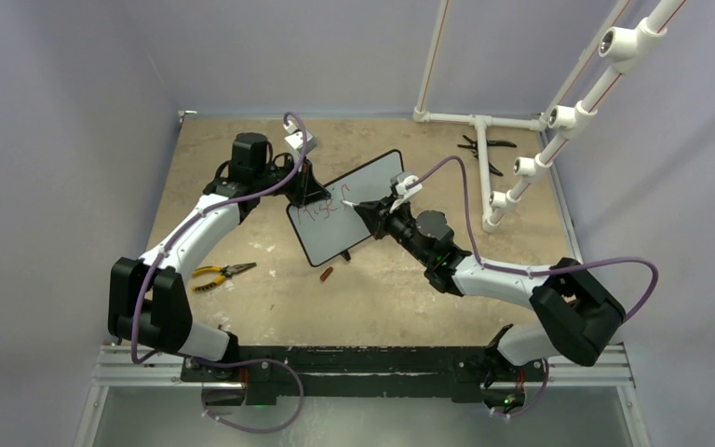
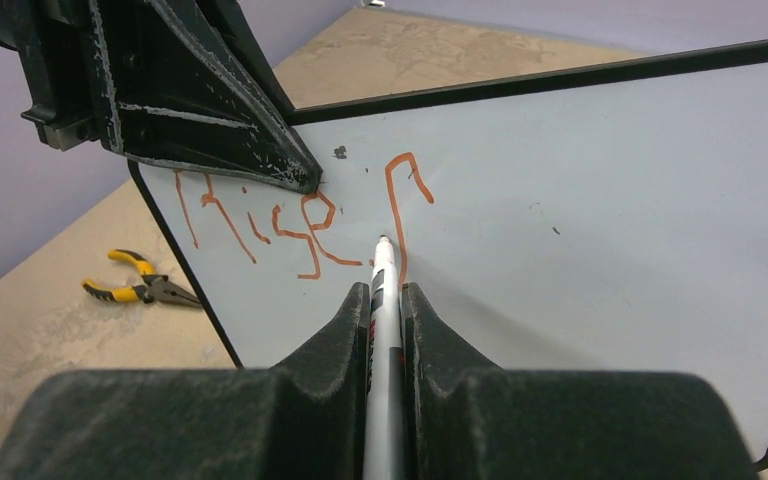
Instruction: Write a sentence on the whiteboard
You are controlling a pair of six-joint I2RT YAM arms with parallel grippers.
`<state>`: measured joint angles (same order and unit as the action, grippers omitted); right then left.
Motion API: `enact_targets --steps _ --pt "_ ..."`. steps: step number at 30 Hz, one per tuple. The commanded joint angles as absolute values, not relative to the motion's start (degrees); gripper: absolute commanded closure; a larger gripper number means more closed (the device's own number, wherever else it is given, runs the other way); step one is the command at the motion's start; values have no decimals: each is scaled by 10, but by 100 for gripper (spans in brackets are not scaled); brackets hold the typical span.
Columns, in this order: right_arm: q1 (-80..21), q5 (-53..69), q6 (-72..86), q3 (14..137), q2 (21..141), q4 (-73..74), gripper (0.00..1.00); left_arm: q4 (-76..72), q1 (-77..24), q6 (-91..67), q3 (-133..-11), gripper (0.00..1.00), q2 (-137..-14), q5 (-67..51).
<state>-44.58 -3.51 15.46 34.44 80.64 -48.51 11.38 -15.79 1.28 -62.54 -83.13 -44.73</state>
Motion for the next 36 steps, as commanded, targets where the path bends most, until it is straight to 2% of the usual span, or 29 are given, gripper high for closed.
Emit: enact_targets --steps 1,7,23,36 --pt "-442 -90 163 357 804 -510 100 140 -163 24 -618 100 -835 -441" --pt "-442 -119 167 346 789 -508 100 140 -163 24 -618 100 -835 -441" --pt "-442 -105 168 302 753 -516 100 139 -163 23 -617 100 -833 -435" --pt "-435 -105 164 342 788 -519 100 139 -163 24 -616 100 -834 -438"
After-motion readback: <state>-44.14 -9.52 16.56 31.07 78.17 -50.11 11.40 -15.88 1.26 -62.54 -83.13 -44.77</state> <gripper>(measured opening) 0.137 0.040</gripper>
